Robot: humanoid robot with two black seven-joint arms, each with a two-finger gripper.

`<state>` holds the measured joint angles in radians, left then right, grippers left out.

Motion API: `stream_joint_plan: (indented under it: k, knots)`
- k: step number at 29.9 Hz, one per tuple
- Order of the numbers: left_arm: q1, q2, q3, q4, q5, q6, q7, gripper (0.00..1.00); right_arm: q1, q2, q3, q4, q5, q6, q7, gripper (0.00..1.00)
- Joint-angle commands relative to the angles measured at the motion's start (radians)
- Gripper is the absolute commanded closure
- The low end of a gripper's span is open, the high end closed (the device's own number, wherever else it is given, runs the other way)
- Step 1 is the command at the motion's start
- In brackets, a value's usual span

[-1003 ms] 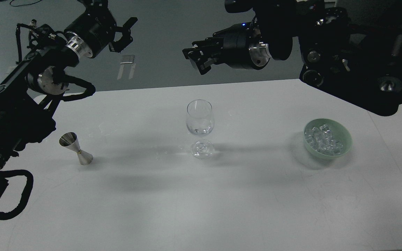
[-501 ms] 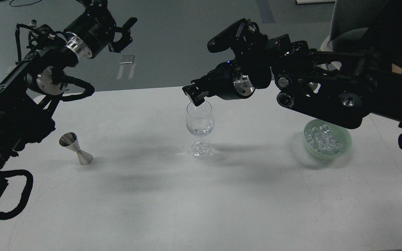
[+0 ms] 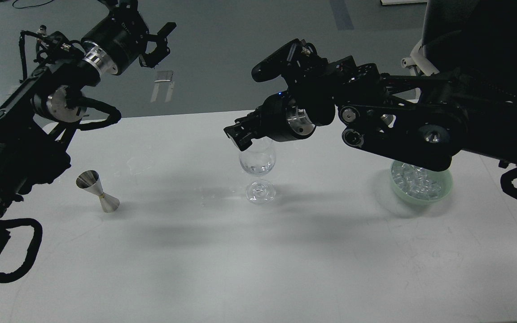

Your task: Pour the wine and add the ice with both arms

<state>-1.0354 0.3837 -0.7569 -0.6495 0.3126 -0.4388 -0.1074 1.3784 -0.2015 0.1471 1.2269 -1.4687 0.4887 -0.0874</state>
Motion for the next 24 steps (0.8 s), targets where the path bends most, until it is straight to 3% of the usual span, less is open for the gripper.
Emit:
stream_joint_plan:
  k: [1, 24]
  knots:
    - [-0.002, 0.001, -0.001, -0.001, 0.0, 0.0, 0.0, 0.01, 0.01, -0.007, -0.003, 0.0, 0.001, 0.0, 0.0, 0.8]
    - [0.0, 0.015, -0.001, -0.001, -0.001, -0.005, 0.0, 0.01, 0.008, -0.01, -0.018, 0.005, 0.001, 0.0, -0.002, 0.79]
